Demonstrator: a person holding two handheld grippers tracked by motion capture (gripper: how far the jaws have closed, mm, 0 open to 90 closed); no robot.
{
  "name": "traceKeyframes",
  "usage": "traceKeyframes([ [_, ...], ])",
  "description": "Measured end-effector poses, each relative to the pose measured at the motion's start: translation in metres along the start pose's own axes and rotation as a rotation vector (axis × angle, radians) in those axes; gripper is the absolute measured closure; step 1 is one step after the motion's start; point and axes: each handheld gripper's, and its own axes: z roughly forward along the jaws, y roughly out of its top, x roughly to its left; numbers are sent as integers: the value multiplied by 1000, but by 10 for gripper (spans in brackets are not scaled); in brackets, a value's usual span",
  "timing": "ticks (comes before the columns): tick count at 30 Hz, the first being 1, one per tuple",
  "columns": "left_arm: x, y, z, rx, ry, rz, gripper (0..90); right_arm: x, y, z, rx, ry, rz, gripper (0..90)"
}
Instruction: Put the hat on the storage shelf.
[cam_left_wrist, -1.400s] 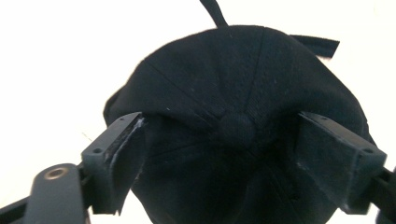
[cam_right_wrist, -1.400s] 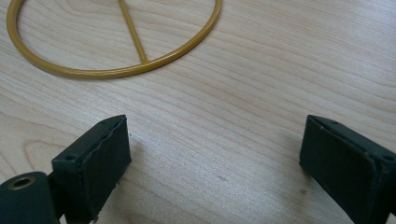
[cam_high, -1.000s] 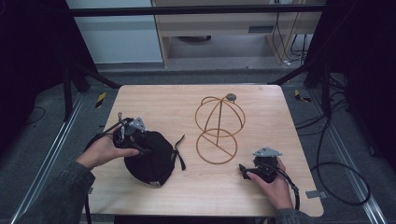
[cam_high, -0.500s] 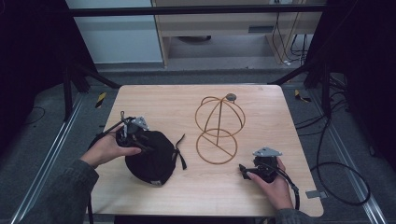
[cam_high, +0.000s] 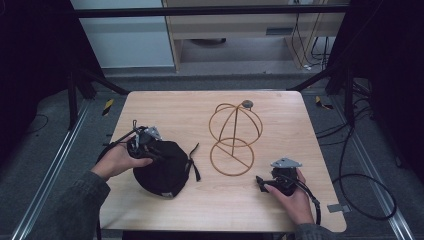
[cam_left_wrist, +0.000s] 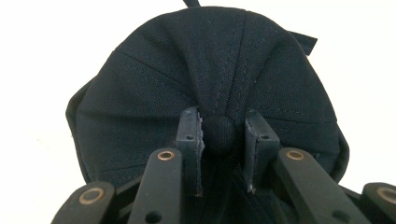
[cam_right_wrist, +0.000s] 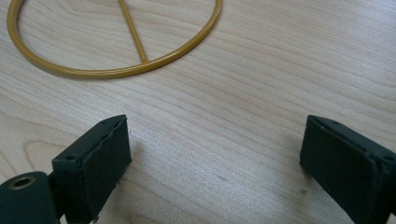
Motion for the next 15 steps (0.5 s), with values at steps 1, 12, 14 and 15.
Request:
traceKeyframes([
  [1,0,0,-1,1,2,2,712,0,0,0,0,0,0,88],
  [12,1,-3,-18,-52,20,-14,720,0,0,0,0,0,0,88],
  [14,-1,-4,-28,-80,28,-18,721,0,0,0,0,0,0,88],
  [15,-1,-4,-28,-80,28,-18,722,0,0,0,0,0,0,88],
])
